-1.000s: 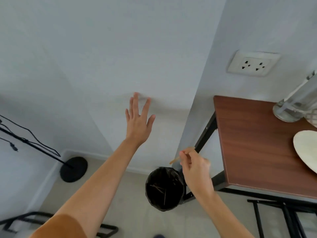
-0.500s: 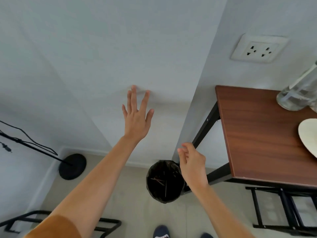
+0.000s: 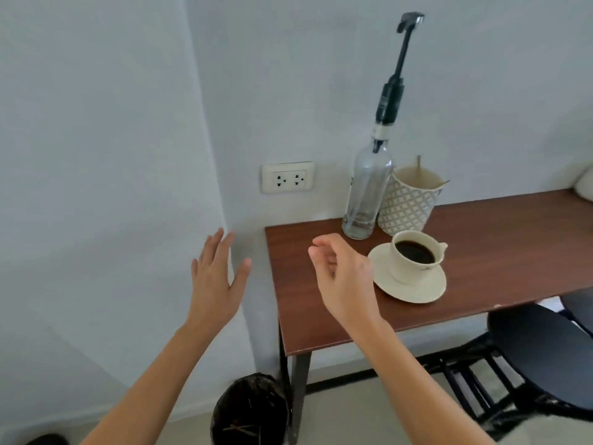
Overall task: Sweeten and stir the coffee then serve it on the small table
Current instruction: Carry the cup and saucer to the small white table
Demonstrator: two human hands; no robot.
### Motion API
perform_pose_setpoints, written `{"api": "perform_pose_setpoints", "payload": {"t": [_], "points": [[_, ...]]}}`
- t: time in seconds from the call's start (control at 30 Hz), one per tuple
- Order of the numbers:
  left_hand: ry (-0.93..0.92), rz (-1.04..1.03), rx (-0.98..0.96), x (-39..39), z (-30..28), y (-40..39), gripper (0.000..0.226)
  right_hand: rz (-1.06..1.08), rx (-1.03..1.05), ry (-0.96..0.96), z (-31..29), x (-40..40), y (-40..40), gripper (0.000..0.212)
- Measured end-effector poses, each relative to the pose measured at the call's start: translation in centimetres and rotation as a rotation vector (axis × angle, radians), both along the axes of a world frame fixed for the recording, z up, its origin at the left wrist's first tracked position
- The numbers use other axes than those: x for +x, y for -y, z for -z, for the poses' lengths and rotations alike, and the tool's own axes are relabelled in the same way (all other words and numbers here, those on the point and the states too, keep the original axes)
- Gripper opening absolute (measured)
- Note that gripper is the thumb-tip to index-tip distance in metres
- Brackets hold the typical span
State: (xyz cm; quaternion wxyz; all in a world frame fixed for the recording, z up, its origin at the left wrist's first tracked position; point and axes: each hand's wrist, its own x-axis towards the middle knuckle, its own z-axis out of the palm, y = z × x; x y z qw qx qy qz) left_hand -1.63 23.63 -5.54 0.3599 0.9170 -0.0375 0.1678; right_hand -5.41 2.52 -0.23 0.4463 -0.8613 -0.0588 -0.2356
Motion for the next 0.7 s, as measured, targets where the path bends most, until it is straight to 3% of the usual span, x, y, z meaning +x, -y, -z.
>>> {"api": "perform_pose_setpoints", "payload": {"t": [0.2, 0.33, 0.53, 0.7], "points": [[-0.083, 0.149, 0.017, -1.2, -0.8, 14.2, 0.054, 0.269, 0.082, 0.052, 0.9, -1.6, 13.8, 0.009], [-0.247, 0.136, 0.118, -1.5, 0.6, 21.8, 0.056, 0.382, 0.195, -0.078, 3.8, -1.2, 21.0, 0.007], [-0.426, 0.045, 0.303, -1.5, 2.3, 26.5, 0.056, 0.257, -0.211, -0.327, 8.2, 1.1, 24.3, 0.03], [-0.458, -0.015, 0.359, -2.3, 2.5, 27.4, 0.055, 0.236, -0.397, -0.371, 8.7, 1.0, 24.4, 0.034]]}}
